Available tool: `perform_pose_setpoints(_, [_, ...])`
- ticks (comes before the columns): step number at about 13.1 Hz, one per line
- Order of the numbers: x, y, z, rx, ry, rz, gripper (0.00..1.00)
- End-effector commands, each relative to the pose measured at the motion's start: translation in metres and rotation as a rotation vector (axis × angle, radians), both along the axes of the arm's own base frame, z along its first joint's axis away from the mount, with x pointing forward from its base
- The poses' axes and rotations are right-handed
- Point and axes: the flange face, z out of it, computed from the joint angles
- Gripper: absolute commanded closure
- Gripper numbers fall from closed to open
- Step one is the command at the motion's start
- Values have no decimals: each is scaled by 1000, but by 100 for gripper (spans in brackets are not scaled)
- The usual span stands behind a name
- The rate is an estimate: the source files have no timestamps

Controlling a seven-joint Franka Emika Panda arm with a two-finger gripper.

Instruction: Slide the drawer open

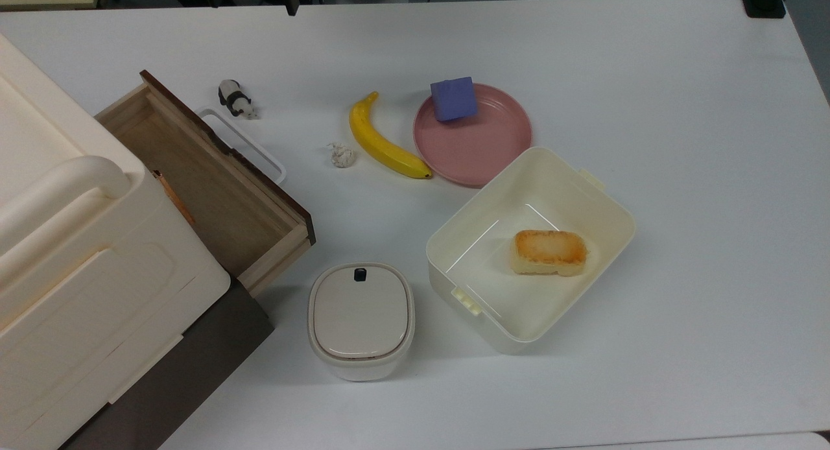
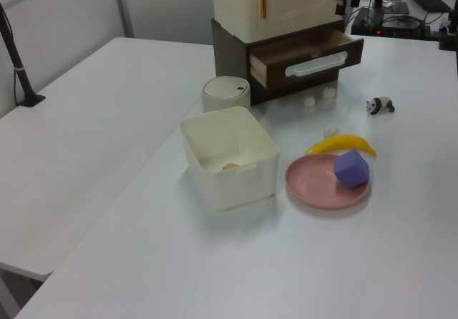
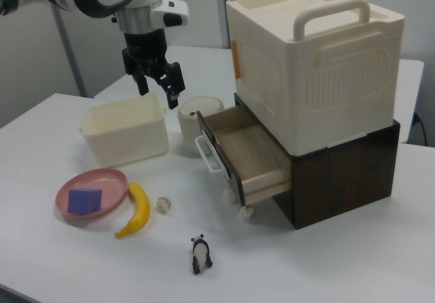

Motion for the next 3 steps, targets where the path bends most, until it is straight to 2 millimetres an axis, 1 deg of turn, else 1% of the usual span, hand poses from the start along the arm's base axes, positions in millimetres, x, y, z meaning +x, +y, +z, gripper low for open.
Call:
perform_pose_setpoints(1, [-6, 3, -3, 21, -23, -4, 0])
perform_pose_setpoints(3, [-6, 4, -4, 24, -23, -3, 0])
